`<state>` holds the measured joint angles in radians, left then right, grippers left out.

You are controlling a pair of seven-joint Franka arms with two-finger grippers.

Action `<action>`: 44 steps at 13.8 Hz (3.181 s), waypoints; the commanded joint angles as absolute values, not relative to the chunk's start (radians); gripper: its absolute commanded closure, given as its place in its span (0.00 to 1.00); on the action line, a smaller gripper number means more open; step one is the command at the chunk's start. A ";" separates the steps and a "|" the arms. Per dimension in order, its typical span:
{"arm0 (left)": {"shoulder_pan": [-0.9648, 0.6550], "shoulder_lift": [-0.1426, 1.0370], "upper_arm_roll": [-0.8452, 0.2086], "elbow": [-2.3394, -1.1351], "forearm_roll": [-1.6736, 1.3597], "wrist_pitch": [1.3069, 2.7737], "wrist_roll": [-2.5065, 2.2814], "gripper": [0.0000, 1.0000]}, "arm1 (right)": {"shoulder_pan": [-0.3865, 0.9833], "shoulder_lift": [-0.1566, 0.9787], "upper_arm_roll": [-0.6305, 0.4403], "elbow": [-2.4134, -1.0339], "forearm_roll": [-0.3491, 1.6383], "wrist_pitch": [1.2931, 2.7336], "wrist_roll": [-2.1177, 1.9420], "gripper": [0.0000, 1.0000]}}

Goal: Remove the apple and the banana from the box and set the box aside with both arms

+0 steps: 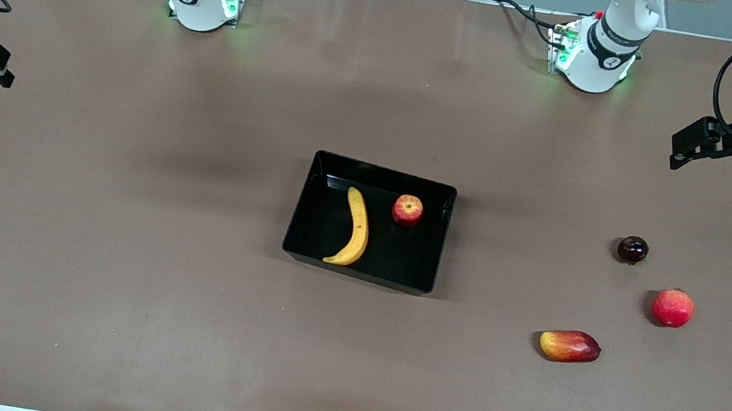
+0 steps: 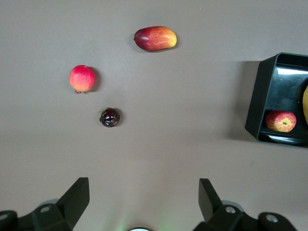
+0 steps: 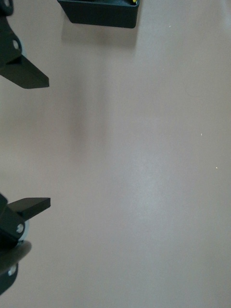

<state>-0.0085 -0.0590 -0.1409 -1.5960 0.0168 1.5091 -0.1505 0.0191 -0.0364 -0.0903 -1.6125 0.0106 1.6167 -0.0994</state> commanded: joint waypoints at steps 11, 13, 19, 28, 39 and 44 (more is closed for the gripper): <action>-0.018 -0.021 -0.149 -1.542 0.015 1.505 -0.147 0.00 | 0.015 -0.015 -0.087 -1.577 -0.009 1.609 -0.107 0.00; -0.023 -0.015 -0.149 -1.540 0.017 1.506 -0.149 0.00 | 0.014 -0.015 -0.087 -1.577 -0.009 1.609 -0.107 0.00; -0.064 0.086 -0.236 -1.552 0.014 1.568 -0.210 0.00 | 0.014 -0.014 -0.089 -1.577 -0.009 1.609 -0.109 0.00; -0.352 0.365 -0.264 -1.545 0.052 1.857 -0.590 0.00 | 0.018 0.002 -0.089 -1.577 -0.009 1.609 -0.107 0.00; -0.540 0.636 -0.255 -1.542 0.198 2.071 -0.914 0.00 | 0.020 0.002 -0.087 -1.577 -0.009 1.609 -0.109 0.00; -0.540 0.707 -0.253 -1.552 0.204 2.111 -0.913 0.00 | 0.020 0.006 -0.089 -1.578 -0.009 1.608 -0.109 0.00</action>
<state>-0.5293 0.6880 -0.2601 -1.5666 0.1789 2.1006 -0.8910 0.0190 -0.0106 -0.0898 -1.6048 0.0101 1.6188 -0.1023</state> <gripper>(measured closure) 0.000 0.000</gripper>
